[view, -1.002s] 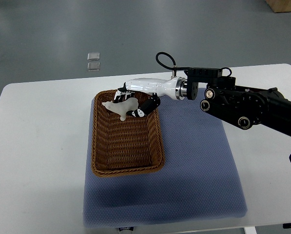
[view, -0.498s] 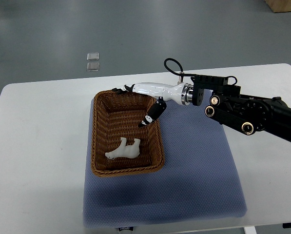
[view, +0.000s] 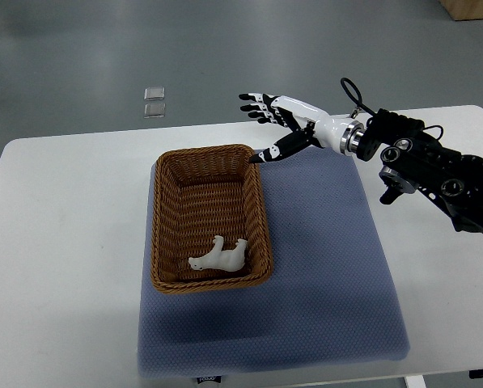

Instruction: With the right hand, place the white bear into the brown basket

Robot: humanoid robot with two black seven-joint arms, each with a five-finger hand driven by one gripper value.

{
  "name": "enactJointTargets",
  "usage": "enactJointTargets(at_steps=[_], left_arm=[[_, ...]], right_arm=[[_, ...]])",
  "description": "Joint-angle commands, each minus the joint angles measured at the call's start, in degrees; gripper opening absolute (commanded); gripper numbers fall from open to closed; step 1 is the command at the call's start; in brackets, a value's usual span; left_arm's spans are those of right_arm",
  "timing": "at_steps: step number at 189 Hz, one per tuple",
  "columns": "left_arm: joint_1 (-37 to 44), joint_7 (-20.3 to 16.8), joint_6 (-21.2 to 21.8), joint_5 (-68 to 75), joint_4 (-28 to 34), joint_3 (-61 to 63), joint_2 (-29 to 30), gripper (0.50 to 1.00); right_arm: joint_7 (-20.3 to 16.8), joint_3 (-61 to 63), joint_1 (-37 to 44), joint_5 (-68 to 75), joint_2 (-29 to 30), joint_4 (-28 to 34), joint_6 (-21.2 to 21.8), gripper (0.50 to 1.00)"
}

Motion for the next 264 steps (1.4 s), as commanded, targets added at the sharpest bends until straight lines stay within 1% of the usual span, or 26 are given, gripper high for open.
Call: enactJointTargets(at_steps=[1, 22, 44, 68, 90, 141, 168, 264], left_arm=[[0.00, 0.00, 0.00, 0.07, 0.00, 0.00, 0.00, 1.000], [0.00, 0.00, 0.00, -0.01, 0.00, 0.00, 0.00, 1.000], [0.00, 0.00, 0.00, 0.07, 0.00, 0.09, 0.00, 1.000], [0.00, 0.00, 0.00, -0.01, 0.00, 0.09, 0.00, 1.000], [0.00, 0.00, 0.00, -0.01, 0.00, 0.09, 0.00, 1.000], [0.00, 0.00, 0.00, -0.01, 0.00, 0.00, 0.00, 1.000], [0.09, 0.00, 0.00, -0.01, 0.09, -0.09, 0.00, 1.000], [0.09, 0.00, 0.00, -0.01, 0.53, 0.35, 0.00, 1.000]], right_arm=[[-1.60, 0.56, -1.77, 6.08, -1.77, -0.21, 0.25, 0.928], [-1.77, 0.65, -3.53, 10.03, -2.83, -0.47, 0.33, 0.928], [-2.30, 0.56, -4.59, 17.24, -3.53, -1.70, 1.04, 0.928], [-4.94, 0.56, -5.03, 27.16, -3.44, -4.34, 1.83, 0.928], [-6.52, 0.47, -5.11, 34.55, -3.36, -6.18, 2.62, 0.928], [-6.61, 0.47, -6.26, 45.45, -2.83, -6.10, 4.29, 0.928], [-6.52, 1.35, -7.31, 48.88, -2.83, -5.92, 5.17, 0.928], [-5.99, 2.67, -8.45, 48.35, -2.30, -6.01, 5.08, 0.928]])
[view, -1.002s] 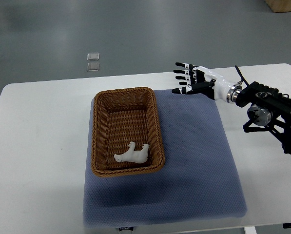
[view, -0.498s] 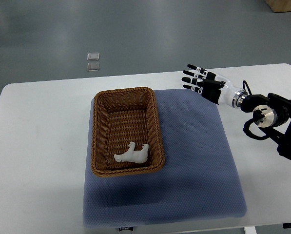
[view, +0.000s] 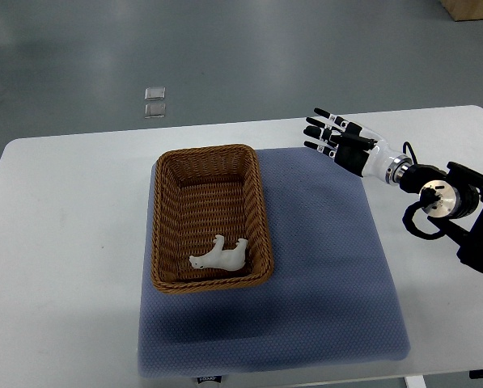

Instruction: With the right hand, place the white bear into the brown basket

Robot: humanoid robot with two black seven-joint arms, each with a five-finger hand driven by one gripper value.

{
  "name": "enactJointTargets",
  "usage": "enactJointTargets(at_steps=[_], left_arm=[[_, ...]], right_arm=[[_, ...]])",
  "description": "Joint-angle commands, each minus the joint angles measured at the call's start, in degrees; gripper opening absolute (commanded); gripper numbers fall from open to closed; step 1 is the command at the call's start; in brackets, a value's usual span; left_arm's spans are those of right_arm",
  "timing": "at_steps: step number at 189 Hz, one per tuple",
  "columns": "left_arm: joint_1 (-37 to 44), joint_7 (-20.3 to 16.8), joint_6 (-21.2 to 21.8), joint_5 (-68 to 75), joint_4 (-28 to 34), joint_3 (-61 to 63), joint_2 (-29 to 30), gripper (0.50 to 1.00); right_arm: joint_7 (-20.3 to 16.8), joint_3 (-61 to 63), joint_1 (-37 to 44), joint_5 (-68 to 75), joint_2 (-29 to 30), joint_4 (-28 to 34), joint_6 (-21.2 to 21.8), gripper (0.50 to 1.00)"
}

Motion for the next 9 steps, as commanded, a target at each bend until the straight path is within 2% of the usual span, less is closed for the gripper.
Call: enactJointTargets(at_steps=[1, 9], left_arm=[[0.00, 0.00, 0.00, 0.01, 0.36, 0.11, 0.00, 1.000], [-0.09, 0.00, 0.09, 0.01, 0.54, 0.20, 0.00, 1.000]], right_arm=[[0.00, 0.00, -0.01, -0.03, 0.01, 0.00, 0.03, 0.928], [0.00, 0.00, -0.01, -0.21, 0.01, 0.00, -0.06, 0.928]])
